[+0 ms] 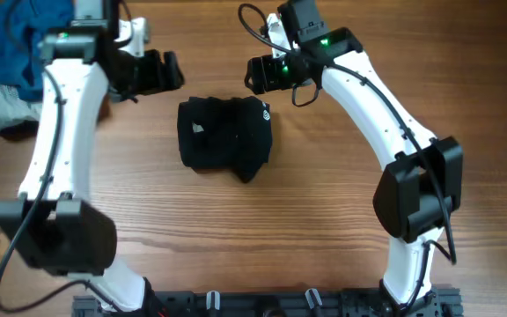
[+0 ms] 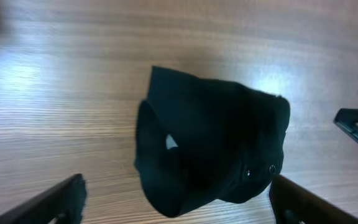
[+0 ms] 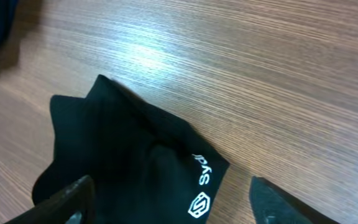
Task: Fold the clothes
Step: 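Grasp the folded black bundle with the left gripper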
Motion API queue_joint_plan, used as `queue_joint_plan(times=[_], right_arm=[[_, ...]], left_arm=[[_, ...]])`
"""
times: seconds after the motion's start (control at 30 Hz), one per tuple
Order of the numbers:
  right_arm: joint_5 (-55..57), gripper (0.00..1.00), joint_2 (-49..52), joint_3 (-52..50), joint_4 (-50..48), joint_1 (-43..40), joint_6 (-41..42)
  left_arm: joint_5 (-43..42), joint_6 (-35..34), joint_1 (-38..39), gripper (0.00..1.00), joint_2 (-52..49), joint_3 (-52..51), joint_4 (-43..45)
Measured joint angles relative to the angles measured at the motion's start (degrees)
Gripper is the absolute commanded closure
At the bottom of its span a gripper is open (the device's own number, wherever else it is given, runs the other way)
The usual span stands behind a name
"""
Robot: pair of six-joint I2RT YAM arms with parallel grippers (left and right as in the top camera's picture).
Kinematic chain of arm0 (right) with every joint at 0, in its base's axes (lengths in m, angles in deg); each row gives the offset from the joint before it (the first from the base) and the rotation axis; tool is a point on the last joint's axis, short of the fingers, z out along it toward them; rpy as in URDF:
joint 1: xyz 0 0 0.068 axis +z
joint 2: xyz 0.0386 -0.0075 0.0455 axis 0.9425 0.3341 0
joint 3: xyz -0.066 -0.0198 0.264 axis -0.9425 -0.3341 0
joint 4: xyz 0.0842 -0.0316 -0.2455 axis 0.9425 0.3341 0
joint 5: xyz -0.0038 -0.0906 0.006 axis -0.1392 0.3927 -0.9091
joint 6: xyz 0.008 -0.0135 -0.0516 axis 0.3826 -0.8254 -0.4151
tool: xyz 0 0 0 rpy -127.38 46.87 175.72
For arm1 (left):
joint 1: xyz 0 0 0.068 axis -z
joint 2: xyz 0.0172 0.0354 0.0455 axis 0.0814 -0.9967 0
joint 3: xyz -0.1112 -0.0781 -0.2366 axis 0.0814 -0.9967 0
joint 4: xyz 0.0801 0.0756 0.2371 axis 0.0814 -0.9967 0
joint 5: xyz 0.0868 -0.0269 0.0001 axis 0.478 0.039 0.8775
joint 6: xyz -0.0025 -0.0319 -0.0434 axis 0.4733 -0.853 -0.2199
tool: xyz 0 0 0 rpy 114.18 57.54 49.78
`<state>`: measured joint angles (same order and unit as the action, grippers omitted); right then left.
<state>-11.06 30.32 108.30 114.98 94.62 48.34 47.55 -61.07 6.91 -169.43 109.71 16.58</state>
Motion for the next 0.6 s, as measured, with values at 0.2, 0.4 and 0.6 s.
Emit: queue_joint_plan(times=[0.2,0.4,0.6], right_arm=[[-3.48,0.65,5.29,0.0,-1.4,0.13,-0.33],[-7.17,0.72,8.92,-0.52,-1.57,0.13,-0.33],[-8.13,0.96,8.92,-0.55,-2.95,0.13,-0.31]], left_arm=[[-0.42,-0.22,2.14,0.17,-3.21,-0.04,0.0],[-0.61,-0.24,0.22,0.17,-3.21,-0.04,0.0],[-0.61,-0.22,-0.48,0.16,-3.21,-0.04,0.04]])
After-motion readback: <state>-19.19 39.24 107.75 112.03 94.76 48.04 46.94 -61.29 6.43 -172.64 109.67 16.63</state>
